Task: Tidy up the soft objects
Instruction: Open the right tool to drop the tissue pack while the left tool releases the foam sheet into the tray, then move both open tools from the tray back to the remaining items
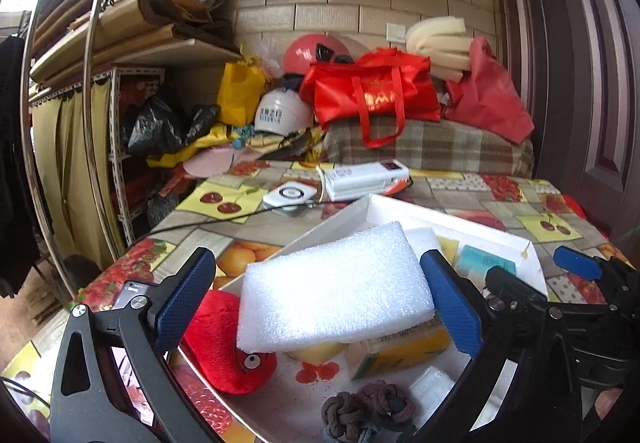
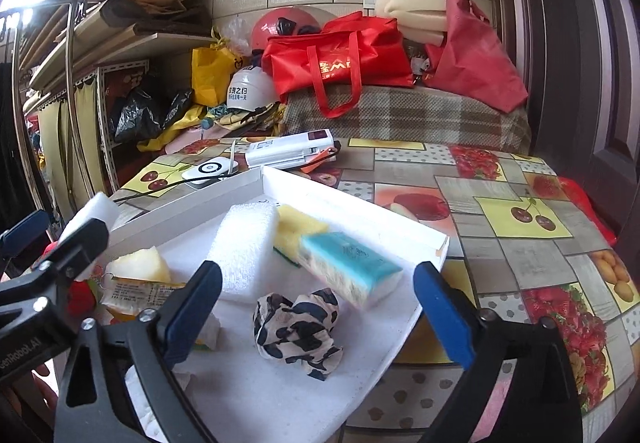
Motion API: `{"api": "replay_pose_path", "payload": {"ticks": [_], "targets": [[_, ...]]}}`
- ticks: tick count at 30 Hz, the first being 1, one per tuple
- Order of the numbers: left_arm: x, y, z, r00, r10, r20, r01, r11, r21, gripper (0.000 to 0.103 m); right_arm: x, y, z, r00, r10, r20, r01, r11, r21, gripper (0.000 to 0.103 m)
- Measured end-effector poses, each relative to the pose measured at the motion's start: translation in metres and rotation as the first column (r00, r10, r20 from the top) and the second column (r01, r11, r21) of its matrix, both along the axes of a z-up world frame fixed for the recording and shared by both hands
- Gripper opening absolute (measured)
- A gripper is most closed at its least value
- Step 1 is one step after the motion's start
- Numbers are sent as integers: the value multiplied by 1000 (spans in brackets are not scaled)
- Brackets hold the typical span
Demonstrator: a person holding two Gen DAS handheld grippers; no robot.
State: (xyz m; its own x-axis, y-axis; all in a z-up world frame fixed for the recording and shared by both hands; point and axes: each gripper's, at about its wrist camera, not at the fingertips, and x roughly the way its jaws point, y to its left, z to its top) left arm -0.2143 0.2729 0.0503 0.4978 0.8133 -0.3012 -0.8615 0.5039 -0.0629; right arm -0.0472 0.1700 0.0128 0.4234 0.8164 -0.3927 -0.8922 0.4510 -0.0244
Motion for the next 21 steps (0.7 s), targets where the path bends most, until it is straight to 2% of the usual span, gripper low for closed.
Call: {"api": "replay_pose_path", "payload": {"ticks": [1,6,21], "targets": [[-1,-2,1,1000,-1,6,1,1000,12,103,-1,0,0,1000,1,5,-1,1000,0,103],[2,-7,3,1000,-6,-2,7,999,42,103,-10,1,1,999,20,50,-20,1000,2,103],[-10,-2,4,997,-27,76,28,1000,-4,103,-7,-2,3,999,22,42,-22,1000,19,103]]}}
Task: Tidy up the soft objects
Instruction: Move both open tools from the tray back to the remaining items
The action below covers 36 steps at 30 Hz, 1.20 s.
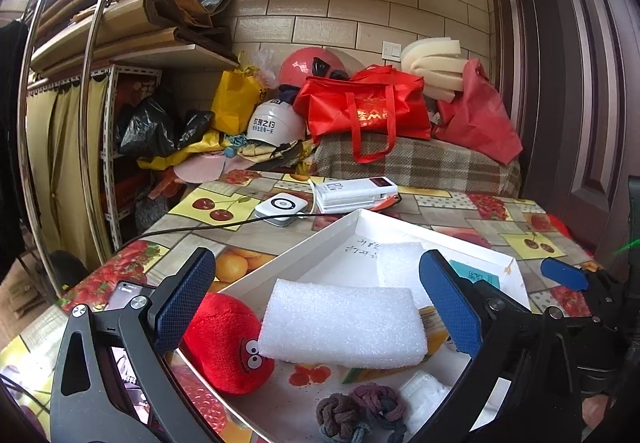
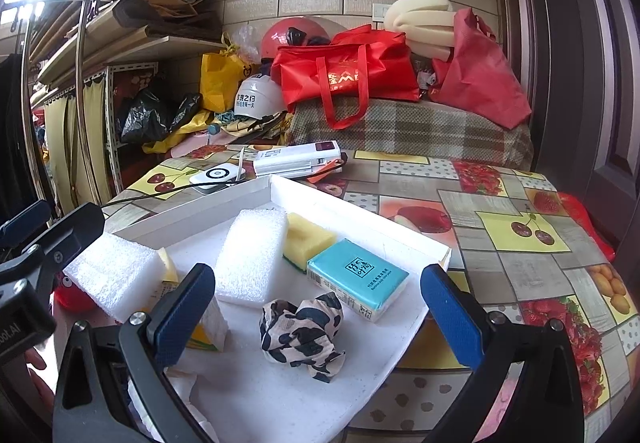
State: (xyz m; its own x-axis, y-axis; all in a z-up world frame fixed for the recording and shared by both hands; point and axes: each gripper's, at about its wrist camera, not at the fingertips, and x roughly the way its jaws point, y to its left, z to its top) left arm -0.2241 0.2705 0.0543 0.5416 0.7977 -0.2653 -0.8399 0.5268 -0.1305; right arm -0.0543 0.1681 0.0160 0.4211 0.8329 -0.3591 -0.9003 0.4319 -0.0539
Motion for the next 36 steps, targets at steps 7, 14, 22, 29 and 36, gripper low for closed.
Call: {"api": "replay_pose_path", "payload": {"ticks": [7,14,22,29,36], "targets": [[-1,1,0,1000,4,7,-4,1000,-2,103,0,-1,2,1000,1,6,-1,1000,6,103],[-4,-1,0,1000,10,19,-10,1000,1,103,-3,-9,6,1000,-5,12,5,999,52,103],[-4,-16,0,999,-24,42,25,1000,-20,103,-7,-39,8,1000,16,15,-18,989,144,103],[5,-32,2,996,-92,21,92,996,10,103,-3,-84,6,1000,14,16,-16,986,168,103],[25,-58,5,970,-240,-49,243,967,76,103,18,-170,14,983,-177,45,154,934,323,103]]}}
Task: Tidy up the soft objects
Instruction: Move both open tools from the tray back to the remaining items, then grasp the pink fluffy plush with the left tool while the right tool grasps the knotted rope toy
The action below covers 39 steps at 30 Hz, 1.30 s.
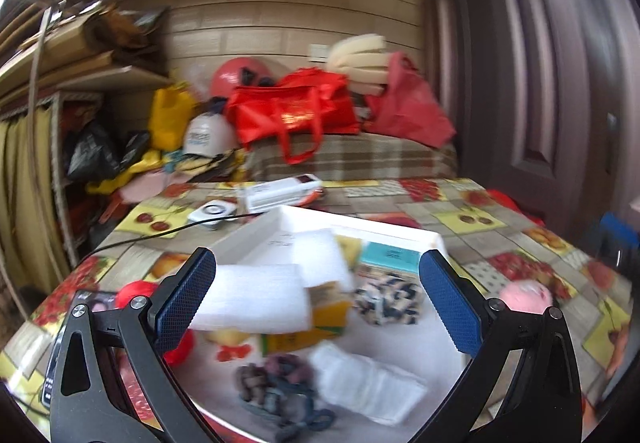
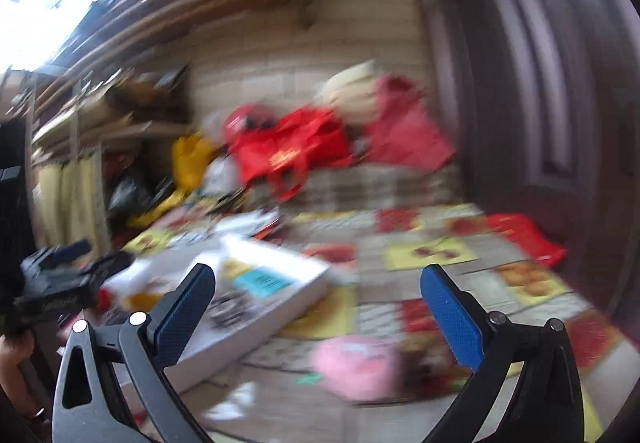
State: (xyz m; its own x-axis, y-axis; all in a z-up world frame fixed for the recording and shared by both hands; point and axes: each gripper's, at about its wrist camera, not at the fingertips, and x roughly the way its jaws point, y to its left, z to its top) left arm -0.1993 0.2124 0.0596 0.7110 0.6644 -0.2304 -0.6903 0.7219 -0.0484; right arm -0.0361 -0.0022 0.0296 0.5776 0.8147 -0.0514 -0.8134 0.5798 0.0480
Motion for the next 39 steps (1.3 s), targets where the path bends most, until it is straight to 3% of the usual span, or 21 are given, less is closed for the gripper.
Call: {"api": "replay_pose_path", "payload": {"ticks": [2,7,13,17,20,23,28,30,32,34,39], "targets": [[6,-8,0,998,-54,-15,54,999,6,103,17,-17,0,996,-78,-35,79,997,21,103],[18,-24,1,988,-149,-39,150,989,-1,103,73,-39,-4,977,-152,-148,149,988,-33,103],[37,-45,0,966,-241,-91,241,970,-8,103,111,-60,-11,946,-225,-234,212,974,-79,103],[57,-62,-4,944,-285,-169,287,958,-15,103,111,-55,-15,951,-185,-248,162,981,-111,103],[73,-68,-7,920,-341,-191,334,940,-71,103,105,-36,-16,970,-126,-209,83,976,-203,103],[98,-75,-13,881,-403,-250,380,915,-135,103,101,-9,-22,976,-26,-214,-46,945,-325,102],[120,-88,-20,843,-422,-333,397,907,-142,103,127,18,-34,912,22,-410,-153,945,-290,102],[121,-91,-20,840,-422,-341,400,906,-137,102,138,29,-44,867,29,-497,-198,936,-291,90],[122,-89,-21,837,-426,-344,399,905,-151,103,146,34,-52,828,20,-561,-229,924,-306,50],[125,-87,-23,829,-432,-355,397,902,-170,103,151,24,-56,805,10,-593,-227,929,-293,47],[143,-93,-26,806,-451,-382,417,892,-174,102,155,-10,-49,855,-97,-510,-124,916,-382,47]]}}
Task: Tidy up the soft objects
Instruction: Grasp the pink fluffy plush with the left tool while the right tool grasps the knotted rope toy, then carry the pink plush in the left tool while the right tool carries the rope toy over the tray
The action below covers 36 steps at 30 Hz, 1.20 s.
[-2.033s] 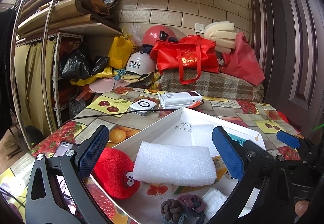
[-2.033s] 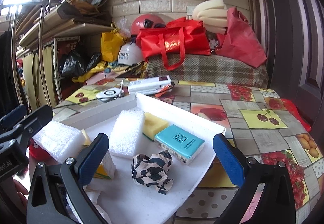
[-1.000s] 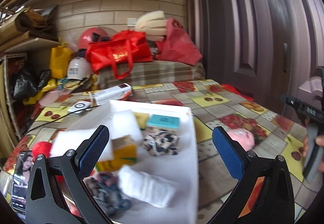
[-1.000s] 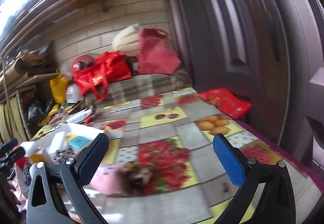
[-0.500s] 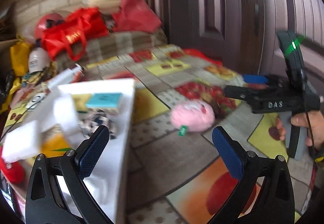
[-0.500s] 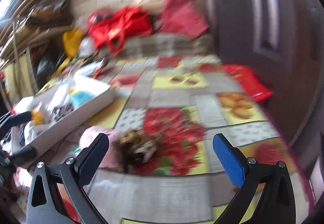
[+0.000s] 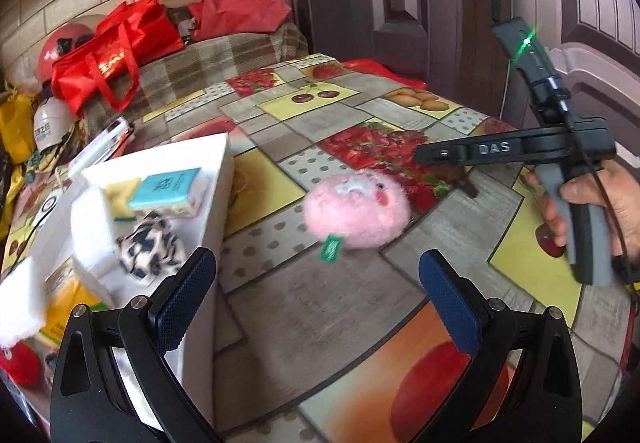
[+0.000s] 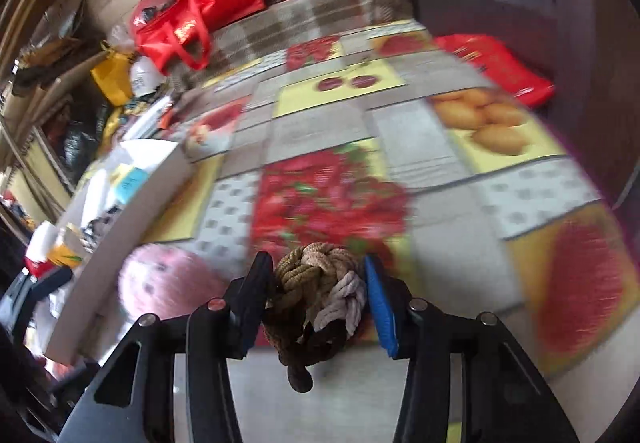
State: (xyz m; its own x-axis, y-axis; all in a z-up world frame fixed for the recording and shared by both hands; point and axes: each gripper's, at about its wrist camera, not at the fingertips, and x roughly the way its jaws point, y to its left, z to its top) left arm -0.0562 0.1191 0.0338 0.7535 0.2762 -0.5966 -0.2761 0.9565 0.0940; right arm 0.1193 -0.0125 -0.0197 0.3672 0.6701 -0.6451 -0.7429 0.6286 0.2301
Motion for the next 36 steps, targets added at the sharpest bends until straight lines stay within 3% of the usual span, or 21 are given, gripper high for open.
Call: {"api": "replay_pose_path", "payload": {"ticks": [4,7,12,14,18,22,24,25,27,31,36], "targets": [[32,-9,0,1000,0,-5,0,1000,3,102,10,-16,-2,999,12,-32,-11,1000,9,50],[55,-11,-2,1000,13,-27,-14,1000,-6,102,10,-16,-1,1000,3,-29,-2,1000,15,65],[83,-8,-12,991,51,-124,-51,999,5,101,8,-5,-1,1000,14,-8,-14,1000,-20,66],[85,-4,-15,989,49,-142,-52,999,-16,95,7,-2,-1,1000,13,1,-13,999,-36,66],[87,4,-19,987,48,-156,-58,996,-63,94,6,1,-2,1000,11,19,-10,998,-57,66],[92,7,-23,983,26,-180,-45,994,-102,83,3,2,-3,999,17,30,-15,997,-73,66],[93,8,-22,984,13,-175,-35,992,-122,70,-2,4,-3,999,28,47,-23,995,-96,66],[92,9,-22,985,6,-171,-30,990,-136,70,-6,6,-3,997,39,61,-32,993,-111,65],[90,11,-21,988,-5,-155,-20,988,-156,66,-11,9,-4,994,76,76,-66,990,-125,40],[85,6,-16,992,-10,-127,-7,991,-135,66,-18,14,-3,988,107,113,-90,985,-147,37],[73,1,-6,998,2,-56,-6,996,-86,66,-13,-1,2,993,64,103,-57,996,-66,37]]}}
